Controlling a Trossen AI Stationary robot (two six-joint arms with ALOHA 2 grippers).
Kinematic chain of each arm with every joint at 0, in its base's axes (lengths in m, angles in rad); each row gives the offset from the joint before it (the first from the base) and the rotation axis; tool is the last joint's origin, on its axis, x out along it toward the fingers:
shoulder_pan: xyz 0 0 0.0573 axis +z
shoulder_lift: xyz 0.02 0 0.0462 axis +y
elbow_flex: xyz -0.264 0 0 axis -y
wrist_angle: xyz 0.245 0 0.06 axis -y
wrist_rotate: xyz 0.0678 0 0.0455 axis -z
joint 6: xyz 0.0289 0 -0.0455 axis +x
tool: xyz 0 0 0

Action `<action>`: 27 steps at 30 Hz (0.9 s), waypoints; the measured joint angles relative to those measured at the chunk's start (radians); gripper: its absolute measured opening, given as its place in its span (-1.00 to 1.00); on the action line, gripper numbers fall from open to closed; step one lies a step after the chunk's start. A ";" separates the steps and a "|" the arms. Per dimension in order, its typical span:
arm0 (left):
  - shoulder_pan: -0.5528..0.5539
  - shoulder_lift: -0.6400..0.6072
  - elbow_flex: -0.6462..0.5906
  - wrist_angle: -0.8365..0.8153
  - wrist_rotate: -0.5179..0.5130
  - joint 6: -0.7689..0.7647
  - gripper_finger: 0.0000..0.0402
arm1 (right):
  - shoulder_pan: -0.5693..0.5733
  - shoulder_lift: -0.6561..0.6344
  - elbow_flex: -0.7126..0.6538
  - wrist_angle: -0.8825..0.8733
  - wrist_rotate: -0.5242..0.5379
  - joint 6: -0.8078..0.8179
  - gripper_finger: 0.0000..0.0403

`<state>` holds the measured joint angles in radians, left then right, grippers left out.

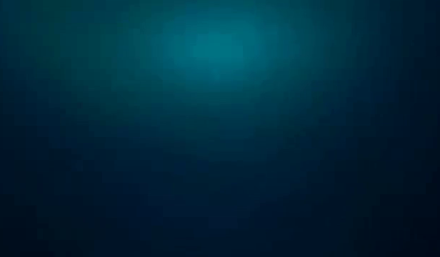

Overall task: Pick and place Granola Bars by type
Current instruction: Put the yellow granola bar into the blue container

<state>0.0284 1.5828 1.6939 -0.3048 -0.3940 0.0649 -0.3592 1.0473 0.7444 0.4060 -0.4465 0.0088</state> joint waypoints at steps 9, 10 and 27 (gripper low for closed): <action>0.000 0.015 0.000 0.082 0.048 0.036 -0.72 | 0.000 0.000 0.000 0.007 0.018 0.064 0.31; 0.000 0.016 0.000 0.085 0.048 0.036 -0.72 | 0.000 0.002 0.004 0.007 0.032 0.072 0.35; 0.000 0.039 0.000 0.124 0.074 0.050 -0.74 | 0.037 0.178 0.147 0.039 0.005 0.095 0.35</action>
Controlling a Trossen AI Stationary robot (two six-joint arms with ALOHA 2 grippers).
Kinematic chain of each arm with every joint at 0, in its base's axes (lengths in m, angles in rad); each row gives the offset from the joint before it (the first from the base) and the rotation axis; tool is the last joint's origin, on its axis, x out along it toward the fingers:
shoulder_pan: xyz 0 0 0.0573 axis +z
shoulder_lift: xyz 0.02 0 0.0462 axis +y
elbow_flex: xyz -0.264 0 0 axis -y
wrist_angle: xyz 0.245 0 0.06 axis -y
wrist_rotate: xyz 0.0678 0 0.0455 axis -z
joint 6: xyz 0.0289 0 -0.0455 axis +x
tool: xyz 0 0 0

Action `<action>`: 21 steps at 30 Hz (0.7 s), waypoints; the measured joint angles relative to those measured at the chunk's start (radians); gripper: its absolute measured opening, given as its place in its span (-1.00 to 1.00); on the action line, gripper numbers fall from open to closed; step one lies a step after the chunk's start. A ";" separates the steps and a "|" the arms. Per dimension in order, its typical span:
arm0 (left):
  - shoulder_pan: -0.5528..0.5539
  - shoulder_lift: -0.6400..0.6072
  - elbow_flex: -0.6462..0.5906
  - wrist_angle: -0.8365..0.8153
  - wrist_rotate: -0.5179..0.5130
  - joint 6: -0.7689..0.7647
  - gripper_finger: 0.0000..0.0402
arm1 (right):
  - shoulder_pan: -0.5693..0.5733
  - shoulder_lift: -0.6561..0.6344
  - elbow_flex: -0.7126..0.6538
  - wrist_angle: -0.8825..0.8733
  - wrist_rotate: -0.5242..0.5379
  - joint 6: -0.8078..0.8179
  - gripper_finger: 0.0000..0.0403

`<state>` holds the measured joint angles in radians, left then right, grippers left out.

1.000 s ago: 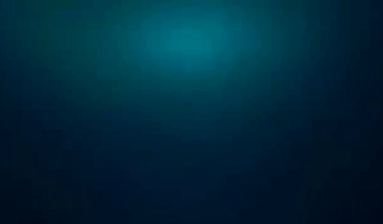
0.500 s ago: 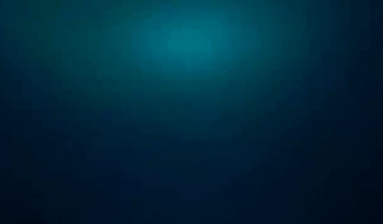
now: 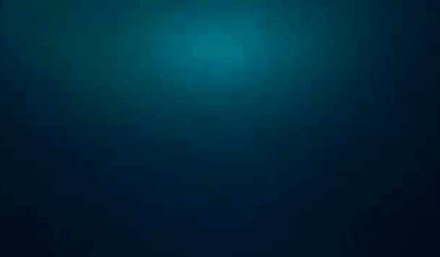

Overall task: Pick and place Granola Bars by type
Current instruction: Put the yellow granola bar into the blue container

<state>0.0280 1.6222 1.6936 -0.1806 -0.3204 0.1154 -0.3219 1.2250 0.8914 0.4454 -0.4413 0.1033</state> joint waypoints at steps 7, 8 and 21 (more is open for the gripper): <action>0.009 0.000 0.000 -0.002 -0.008 0.003 -0.72 | 0.035 0.032 0.041 -0.002 -0.032 -0.003 0.35; 0.009 0.000 0.000 -0.002 -0.008 0.003 -0.72 | 0.040 0.035 0.047 -0.003 -0.031 -0.002 0.35; 0.014 0.000 0.000 -0.003 -0.008 0.003 -0.72 | 0.052 0.041 0.073 -0.044 0.004 -0.004 0.06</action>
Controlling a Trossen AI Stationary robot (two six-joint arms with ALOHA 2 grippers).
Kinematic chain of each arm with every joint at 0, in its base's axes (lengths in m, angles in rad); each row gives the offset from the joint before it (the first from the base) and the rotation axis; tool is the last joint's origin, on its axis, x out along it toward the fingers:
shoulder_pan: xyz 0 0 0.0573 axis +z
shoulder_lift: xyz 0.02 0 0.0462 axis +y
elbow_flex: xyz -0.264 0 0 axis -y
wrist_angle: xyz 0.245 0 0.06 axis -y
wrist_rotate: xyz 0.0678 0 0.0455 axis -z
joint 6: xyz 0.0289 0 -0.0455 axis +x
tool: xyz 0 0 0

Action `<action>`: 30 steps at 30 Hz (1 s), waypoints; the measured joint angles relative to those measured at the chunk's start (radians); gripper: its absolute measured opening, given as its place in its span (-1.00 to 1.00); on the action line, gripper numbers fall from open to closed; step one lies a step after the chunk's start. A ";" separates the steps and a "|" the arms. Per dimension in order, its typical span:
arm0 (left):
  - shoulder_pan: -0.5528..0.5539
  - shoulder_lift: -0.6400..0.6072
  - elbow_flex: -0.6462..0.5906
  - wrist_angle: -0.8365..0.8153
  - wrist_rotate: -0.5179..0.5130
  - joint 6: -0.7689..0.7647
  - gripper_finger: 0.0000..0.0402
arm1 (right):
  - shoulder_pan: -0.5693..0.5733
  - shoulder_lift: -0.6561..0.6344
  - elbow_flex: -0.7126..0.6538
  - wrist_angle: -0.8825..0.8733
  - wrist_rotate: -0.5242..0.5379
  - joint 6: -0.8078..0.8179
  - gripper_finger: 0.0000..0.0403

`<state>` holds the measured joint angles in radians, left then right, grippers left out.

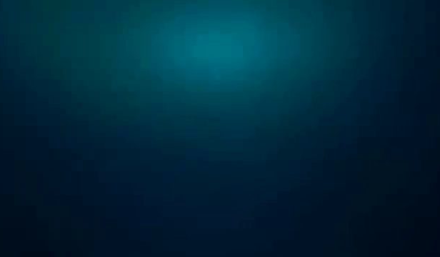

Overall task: Pick and place Granola Bars by type
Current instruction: Put the yellow granola bar into the blue container

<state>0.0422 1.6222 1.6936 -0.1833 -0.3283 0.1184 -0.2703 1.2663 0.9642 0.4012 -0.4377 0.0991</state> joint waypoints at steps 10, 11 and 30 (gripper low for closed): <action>-0.001 0.000 0.000 -0.002 0.016 0.000 -0.66 | 0.000 0.000 0.000 -0.015 0.000 -0.002 -0.64; -0.001 0.000 0.000 -0.003 0.016 0.000 -0.65 | 0.000 0.000 0.000 -0.015 0.000 -0.002 -0.69; -0.073 -0.124 0.000 -0.265 -0.057 -0.030 -0.26 | -0.001 -0.015 0.000 -0.083 -0.024 -0.032 -0.75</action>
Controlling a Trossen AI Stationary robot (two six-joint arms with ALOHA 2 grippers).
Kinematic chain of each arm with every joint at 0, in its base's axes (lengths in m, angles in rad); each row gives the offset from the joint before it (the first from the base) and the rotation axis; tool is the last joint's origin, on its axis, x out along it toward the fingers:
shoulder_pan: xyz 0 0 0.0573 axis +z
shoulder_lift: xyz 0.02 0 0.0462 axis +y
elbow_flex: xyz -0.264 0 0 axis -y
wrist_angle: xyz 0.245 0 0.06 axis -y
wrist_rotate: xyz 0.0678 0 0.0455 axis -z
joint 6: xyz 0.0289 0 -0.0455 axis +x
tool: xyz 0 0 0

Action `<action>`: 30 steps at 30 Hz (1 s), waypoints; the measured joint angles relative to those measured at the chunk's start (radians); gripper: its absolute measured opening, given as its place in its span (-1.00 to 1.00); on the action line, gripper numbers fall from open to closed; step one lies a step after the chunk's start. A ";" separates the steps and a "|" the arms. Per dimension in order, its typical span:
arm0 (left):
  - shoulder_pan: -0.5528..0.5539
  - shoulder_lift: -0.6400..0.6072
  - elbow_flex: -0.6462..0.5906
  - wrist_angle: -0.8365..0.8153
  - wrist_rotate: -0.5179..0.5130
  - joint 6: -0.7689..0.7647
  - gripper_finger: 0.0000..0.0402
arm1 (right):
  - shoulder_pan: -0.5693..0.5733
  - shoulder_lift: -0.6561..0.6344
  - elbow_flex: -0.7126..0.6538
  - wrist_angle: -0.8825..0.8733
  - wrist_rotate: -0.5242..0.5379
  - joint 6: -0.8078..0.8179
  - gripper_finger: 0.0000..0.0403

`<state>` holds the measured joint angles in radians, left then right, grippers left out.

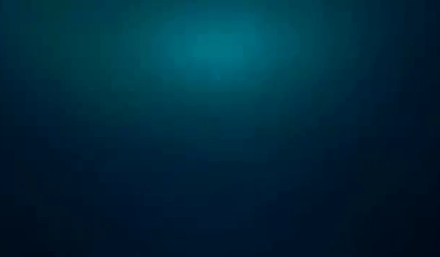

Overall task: Pick and place Granola Bars by type
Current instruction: Put the yellow granola bar into the blue container

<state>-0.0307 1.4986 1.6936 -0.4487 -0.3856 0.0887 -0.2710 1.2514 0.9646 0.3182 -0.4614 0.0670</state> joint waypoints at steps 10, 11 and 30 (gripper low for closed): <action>-0.036 -0.017 0.000 -0.121 -0.092 -0.053 -0.24 | 0.012 -0.117 0.000 -0.411 0.011 -0.128 -0.76; -0.037 -0.016 0.000 -0.122 -0.092 -0.060 -0.24 | 0.020 -0.131 0.000 -0.442 0.022 -0.128 -0.76; -0.031 -0.011 0.000 -0.131 -0.092 -0.094 -0.28 | 0.397 -0.226 0.000 -0.769 0.323 -0.009 -0.74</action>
<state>-0.0620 1.4876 1.6932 -0.5800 -0.4780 -0.0050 0.1257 1.0258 0.9642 -0.4504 -0.1380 0.0580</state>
